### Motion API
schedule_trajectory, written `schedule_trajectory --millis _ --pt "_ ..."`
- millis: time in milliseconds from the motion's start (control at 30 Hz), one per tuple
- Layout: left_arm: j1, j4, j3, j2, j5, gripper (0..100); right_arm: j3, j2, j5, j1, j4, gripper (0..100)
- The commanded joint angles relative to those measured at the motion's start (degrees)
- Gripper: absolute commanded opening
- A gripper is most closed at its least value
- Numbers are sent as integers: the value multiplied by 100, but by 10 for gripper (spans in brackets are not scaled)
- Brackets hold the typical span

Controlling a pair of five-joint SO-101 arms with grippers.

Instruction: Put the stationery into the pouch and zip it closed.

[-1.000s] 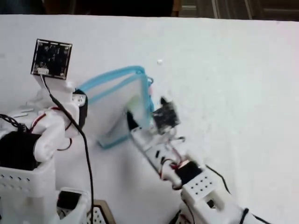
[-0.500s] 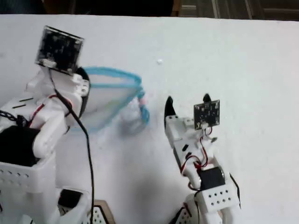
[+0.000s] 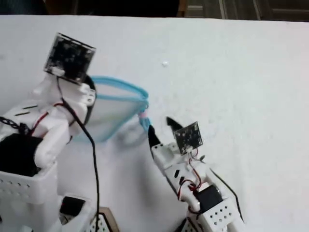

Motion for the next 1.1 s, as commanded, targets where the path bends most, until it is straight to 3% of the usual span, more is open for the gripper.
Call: schedule_trajectory --millis 0,167,433,633,867,1067 --pt "-189 185 97 101 -9 22 53 -75 0 -13 4 184" --pt "-154 202 299 92 -9 22 53 -75 0 -365 13 337" --pt "-171 220 316 92 -9 22 53 -66 369 -725 435 296" --pt "-154 220 325 92 0 22 -62 -66 360 -330 585 296" --pt "-154 220 325 92 0 22 -1495 48 352 251 1587 296" --pt "-154 220 325 75 0 22 -3068 1666 343 690 2053 295"
